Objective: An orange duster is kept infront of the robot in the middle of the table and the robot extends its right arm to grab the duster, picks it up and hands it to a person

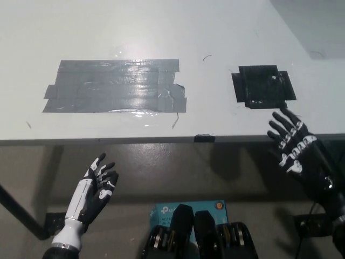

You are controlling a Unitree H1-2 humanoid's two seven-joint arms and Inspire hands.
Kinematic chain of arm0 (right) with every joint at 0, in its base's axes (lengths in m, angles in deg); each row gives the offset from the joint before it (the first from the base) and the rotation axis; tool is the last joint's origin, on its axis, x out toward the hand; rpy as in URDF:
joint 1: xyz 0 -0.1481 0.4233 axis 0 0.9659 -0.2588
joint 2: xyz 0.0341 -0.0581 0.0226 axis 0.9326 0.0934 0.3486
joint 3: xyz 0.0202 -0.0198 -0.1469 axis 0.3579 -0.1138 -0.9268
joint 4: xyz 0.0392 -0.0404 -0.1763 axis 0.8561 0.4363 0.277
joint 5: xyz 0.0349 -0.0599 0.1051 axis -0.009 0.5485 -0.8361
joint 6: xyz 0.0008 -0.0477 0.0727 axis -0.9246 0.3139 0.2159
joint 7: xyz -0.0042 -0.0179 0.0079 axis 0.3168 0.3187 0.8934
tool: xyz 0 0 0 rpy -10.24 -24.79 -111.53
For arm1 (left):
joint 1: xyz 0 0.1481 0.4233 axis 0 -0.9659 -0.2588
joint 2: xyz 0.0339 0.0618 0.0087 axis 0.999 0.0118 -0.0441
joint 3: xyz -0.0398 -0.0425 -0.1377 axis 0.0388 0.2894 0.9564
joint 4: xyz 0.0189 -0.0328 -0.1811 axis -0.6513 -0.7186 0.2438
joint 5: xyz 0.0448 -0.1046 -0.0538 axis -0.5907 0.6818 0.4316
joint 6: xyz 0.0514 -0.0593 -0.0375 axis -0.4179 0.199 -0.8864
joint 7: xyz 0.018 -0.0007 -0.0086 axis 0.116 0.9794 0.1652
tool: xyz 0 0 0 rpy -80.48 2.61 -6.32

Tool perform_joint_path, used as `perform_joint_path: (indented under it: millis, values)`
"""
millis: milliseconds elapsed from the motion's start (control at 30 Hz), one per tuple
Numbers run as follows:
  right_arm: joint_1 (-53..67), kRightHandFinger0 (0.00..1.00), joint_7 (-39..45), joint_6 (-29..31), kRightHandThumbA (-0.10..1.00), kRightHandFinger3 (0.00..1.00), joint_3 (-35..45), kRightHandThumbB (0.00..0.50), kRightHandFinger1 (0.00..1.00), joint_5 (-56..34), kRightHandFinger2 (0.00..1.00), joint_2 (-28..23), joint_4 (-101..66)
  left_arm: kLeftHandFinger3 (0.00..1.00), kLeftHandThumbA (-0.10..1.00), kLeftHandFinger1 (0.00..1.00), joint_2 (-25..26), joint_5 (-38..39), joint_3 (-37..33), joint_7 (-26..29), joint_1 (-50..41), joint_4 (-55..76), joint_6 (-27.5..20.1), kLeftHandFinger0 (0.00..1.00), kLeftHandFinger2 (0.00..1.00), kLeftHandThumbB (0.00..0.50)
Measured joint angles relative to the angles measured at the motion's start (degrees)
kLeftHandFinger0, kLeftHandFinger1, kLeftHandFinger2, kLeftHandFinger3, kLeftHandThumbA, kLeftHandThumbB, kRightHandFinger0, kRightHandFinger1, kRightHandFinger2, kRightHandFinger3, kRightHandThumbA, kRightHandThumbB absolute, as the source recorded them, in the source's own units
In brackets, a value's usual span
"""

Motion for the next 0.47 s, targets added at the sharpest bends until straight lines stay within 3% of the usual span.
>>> perform_joint_path:
  millis: [100,200,467]
  values:
    - [0.71,1.0,-1.8,3.5,0.87,1.0,-1.09,0.253,1.0,3.34,1.0,0.01,3.47,1.0,0.81,0.92,0.0,0.0,0.01,0.0,-0.01,-0.01,0.0,0.84,1.0,0.06]
    - [0.7,1.0,-3.3,5.98,0.91,1.0,-2.25,0.246,1.0,6.0,1.0,-0.02,7.0,1.0,0.87,1.0,0.0,0.01,0.01,0.0,-0.01,-0.02,-0.01,0.91,1.0,0.067]
    - [0.71,1.0,-6.83,12.24,0.89,1.0,-6.19,0.256,1.0,13.01,1.0,-1.15,14.86,1.0,0.92,1.0,0.0,0.11,0.07,0.0,-0.02,0.0,-0.08,1.0,1.0,0.076]
